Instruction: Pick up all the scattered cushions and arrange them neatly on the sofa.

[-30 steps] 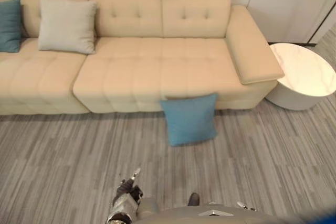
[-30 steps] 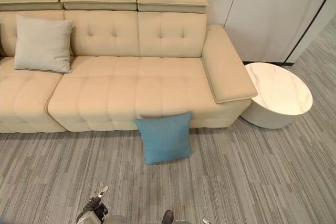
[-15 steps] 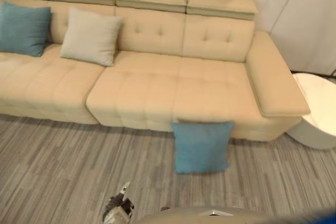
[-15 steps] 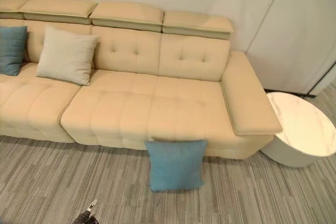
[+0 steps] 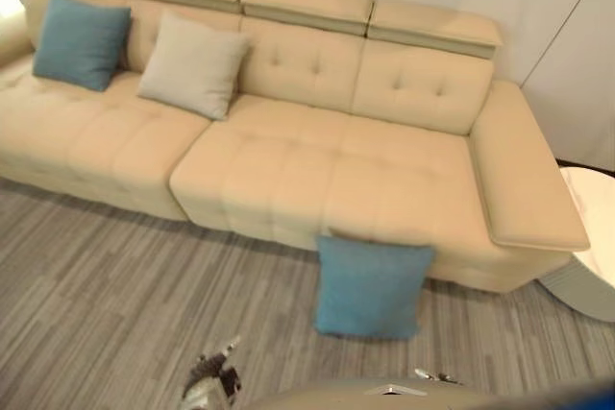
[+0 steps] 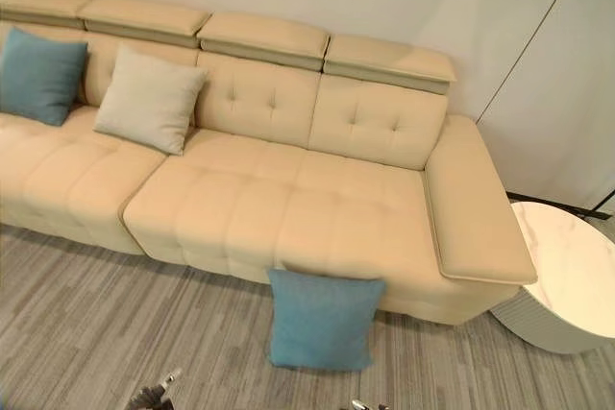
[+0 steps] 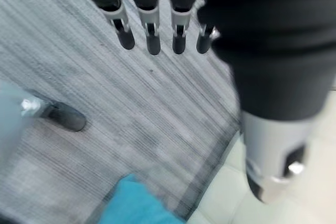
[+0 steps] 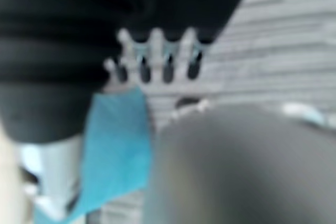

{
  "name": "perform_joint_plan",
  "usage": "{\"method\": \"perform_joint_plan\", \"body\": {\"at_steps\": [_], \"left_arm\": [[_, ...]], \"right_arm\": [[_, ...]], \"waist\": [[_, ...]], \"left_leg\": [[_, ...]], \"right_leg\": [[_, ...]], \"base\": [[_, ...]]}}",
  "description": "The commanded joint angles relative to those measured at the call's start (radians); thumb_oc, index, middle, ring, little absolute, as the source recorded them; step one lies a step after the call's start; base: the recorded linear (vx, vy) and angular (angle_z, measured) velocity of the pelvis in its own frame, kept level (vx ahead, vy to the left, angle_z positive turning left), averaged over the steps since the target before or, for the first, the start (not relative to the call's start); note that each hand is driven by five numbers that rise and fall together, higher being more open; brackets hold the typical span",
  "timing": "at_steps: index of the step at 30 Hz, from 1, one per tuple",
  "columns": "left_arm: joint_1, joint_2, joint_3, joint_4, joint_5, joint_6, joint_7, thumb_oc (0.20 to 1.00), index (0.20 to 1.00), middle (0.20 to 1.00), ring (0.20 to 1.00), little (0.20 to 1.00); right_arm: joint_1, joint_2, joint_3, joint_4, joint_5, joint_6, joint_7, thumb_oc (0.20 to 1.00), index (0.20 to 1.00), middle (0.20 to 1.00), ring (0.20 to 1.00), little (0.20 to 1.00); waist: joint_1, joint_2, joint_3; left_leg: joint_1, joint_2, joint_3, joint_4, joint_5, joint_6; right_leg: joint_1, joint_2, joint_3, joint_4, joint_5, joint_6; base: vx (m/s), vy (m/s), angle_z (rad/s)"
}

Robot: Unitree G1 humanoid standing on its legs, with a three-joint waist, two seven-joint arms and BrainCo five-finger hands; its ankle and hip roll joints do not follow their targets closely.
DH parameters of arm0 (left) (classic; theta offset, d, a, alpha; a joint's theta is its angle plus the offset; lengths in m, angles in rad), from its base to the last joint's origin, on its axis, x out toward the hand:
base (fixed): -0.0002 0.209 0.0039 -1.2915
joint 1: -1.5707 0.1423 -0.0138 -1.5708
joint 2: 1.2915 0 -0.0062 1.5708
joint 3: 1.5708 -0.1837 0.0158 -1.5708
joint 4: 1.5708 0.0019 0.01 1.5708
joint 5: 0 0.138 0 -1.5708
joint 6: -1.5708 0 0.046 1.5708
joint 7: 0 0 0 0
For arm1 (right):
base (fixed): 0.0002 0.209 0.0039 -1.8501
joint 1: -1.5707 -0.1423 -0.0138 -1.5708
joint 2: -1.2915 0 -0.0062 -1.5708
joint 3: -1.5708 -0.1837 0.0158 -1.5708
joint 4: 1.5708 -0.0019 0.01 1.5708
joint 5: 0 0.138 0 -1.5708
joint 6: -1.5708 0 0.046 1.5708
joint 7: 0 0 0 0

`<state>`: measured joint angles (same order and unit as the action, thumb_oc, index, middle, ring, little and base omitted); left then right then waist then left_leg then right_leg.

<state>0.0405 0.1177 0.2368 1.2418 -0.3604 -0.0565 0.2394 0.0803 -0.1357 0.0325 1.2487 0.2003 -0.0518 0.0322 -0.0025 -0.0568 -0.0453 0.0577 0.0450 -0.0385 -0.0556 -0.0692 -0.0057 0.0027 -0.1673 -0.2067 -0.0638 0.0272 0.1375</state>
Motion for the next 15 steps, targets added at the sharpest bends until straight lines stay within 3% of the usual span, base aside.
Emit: {"method": "perform_joint_plan", "body": {"at_steps": [1, 4, 5, 6, 7, 8, 9, 11, 15], "left_arm": [[-0.056, 0.014, 0.024, -0.002, 0.030, -0.011, -0.017, 1.000, 1.000, 1.000, 1.000, 1.000], [-0.104, 0.026, -0.014, -0.127, 0.047, 0.016, -0.130, 1.000, 1.000, 1.000, 1.000, 1.000], [-0.105, 0.026, -0.014, -0.127, 0.047, 0.016, -0.130, 1.000, 1.000, 1.000, 1.000, 1.000], [-0.204, 0.060, -0.004, -0.158, 0.019, 0.018, -0.135, 1.000, 1.000, 1.000, 1.000, 1.000], [-0.247, 0.075, -0.010, -0.161, 0.018, 0.018, -0.141, 1.000, 1.000, 1.000, 1.000, 1.000], [-0.249, 0.075, -0.009, -0.160, 0.018, 0.018, -0.141, 1.000, 1.000, 1.000, 1.000, 1.000], [-0.362, 0.147, -0.019, -0.158, 0.010, 0.011, -0.156, 1.000, 1.000, 1.000, 1.000, 1.000], [-0.425, 0.182, -0.020, -0.156, 0.001, 0.006, -0.159, 1.000, 1.000, 1.000, 1.000, 1.000], [-0.589, 0.260, -0.001, -0.171, -0.070, -0.017, -0.148, 1.000, 1.000, 1.000, 1.000, 1.000]], "right_arm": [[-0.018, 0.024, 0.000, -0.003, -0.032, -0.025, -0.014, 1.000, 1.000, 1.000, 1.000, 1.000], [-0.075, -0.042, -0.005, -0.082, -0.046, -0.031, -0.013, 1.000, 1.000, 1.000, 1.000, 1.000], [-0.076, -0.042, -0.005, -0.082, -0.046, -0.031, -0.013, 1.000, 1.000, 1.000, 1.000, 1.000], [-0.163, -0.090, -0.012, -0.111, -0.032, -0.032, -0.007, 1.000, 1.000, 1.000, 1.000, 1.000], [-0.207, -0.115, -0.017, -0.126, -0.028, -0.028, -0.006, 1.000, 1.000, 1.000, 1.000, 1.000], [-0.209, -0.116, -0.017, -0.125, -0.028, -0.028, -0.006, 1.000, 1.000, 1.000, 1.000, 1.000], [-0.324, -0.175, -0.028, -0.140, -0.014, -0.021, -0.007, 1.000, 1.000, 1.000, 1.000, 1.000], [-0.396, -0.208, -0.027, -0.135, -0.004, -0.016, -0.005, 1.000, 1.000, 1.000, 1.000, 1.000], [-0.611, -0.321, -0.022, -0.088, 0.031, -0.010, 0.003, 1.000, 1.000, 1.000, 1.000, 1.000]], "waist": [[0.002, -0.021, -0.006], [-0.013, -0.004, 0.034], [-0.013, -0.004, 0.032], [-0.019, 0.001, 0.091], [-0.021, 0.001, 0.111], [-0.022, 0.000, 0.107], [-0.032, 0.002, 0.141], [-0.037, 0.002, 0.137], [-0.058, 0.006, 0.088]], "left_leg": [[-0.007, -0.052, 0.005, 0.001, 0.020, 0.011], [-0.102, -0.023, -0.020, 0.092, -0.002, -0.019], [-0.107, -0.024, -0.020, 0.095, -0.003, -0.019], [-0.217, -0.024, -0.035, 0.170, -0.003, -0.026], [-0.277, -0.030, -0.043, 0.205, -0.004, -0.027], [-0.284, -0.031, -0.043, 0.210, -0.005, -0.027], [-0.411, -0.044, -0.050, 0.278, -0.007, -0.030], [-0.493, -0.059, -0.054, 0.322, -0.012, -0.029], [-0.776, -0.090, -0.047, 0.504, -0.060, -0.026]], "right_leg": [[-0.003, -0.024, 0.038, 0.072, 0.007, 0.017], [-0.101, 0.006, 0.030, 0.194, -0.082, -0.036], [-0.105, 0.005, 0.030, 0.197, -0.084, -0.036], [-0.224, 0.014, 0.028, 0.317, -0.119, -0.049], [-0.282, 0.014, 0.028, 0.361, -0.129, -0.052], [-0.290, 0.012, 0.029, 0.366, -0.131, -0.052], [-0.417, 0.010, 0.035, 0.450, -0.142, -0.049], [-0.494, 0.001, 0.035, 0.498, -0.153, -0.044], [-0.736, -0.040, 0.064, 0.676, -0.220, -0.055]], "base": [[0.07, -0.254, 0.04], [-0.02, -0.200, -0.03], [-0.28, -0.119, 0.14], [-0.33, -0.057, 0.19], [-0.33, -0.057, 0.37], [-0.40, -0.018, 0.34], [-0.40, -0.007, 0.37], [-0.34, 0.018, 0.22], [-0.14, 0.042, 0.11]]}}
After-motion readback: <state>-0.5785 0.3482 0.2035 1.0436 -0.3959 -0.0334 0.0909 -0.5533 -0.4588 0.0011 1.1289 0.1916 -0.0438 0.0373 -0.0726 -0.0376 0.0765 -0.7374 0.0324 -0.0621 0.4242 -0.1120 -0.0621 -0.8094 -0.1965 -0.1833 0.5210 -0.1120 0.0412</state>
